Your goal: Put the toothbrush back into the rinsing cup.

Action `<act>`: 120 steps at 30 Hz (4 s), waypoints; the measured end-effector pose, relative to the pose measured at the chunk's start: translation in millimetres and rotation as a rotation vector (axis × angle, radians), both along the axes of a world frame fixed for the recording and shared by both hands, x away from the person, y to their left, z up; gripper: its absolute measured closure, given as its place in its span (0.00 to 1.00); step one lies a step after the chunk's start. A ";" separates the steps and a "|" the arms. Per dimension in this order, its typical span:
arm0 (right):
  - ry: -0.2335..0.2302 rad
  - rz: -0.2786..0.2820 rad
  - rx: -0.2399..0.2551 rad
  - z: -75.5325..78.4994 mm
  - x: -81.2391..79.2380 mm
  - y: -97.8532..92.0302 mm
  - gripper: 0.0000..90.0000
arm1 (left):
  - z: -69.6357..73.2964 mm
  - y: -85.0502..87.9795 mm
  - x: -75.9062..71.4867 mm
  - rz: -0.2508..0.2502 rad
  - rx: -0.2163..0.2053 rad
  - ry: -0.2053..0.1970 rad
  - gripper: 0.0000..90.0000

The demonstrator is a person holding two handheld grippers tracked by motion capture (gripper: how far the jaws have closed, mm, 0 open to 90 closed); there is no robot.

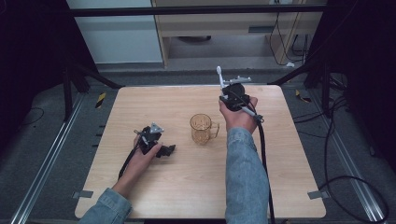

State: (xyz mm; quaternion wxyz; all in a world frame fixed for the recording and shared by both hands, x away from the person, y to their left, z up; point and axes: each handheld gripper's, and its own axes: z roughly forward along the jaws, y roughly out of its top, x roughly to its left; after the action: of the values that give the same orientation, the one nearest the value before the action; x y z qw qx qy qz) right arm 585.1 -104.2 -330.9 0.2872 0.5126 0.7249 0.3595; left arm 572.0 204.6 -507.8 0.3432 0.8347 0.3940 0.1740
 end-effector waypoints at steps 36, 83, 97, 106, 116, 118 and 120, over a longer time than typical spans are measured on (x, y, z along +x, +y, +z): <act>-0.119 0.044 0.053 26.0 8.2 33.3 0.75 | 0.0 0.0 0.0 0.000 0.000 0.001 0.00; -0.222 0.091 0.206 -17.2 -2.6 60.7 0.75 | 0.0 0.0 0.0 0.001 0.000 0.000 0.00; -0.177 0.090 0.187 -39.3 -0.1 61.1 0.75 | -0.1 0.0 0.0 0.000 0.000 -0.001 0.00; -0.157 0.098 0.167 -47.4 -1.4 62.1 0.74 | 0.0 0.0 0.0 0.000 0.000 0.000 0.00; -0.123 0.099 0.148 -62.9 -0.3 62.5 0.74 | -0.1 0.0 0.0 0.000 0.000 -0.001 0.00; -0.117 0.099 0.144 -65.2 0.1 63.0 0.74 | -0.1 0.1 0.0 0.000 0.000 -0.001 0.00; -0.111 0.100 0.138 -67.2 0.3 63.2 0.74 | -0.1 0.1 0.0 0.000 0.000 -0.001 0.00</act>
State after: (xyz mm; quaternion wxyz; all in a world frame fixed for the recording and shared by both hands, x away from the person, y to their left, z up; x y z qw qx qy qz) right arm 585.4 -41.1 -398.2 0.2727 0.4734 0.7061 0.4504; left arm 572.0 204.7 -507.8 0.3433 0.8347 0.3938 0.1742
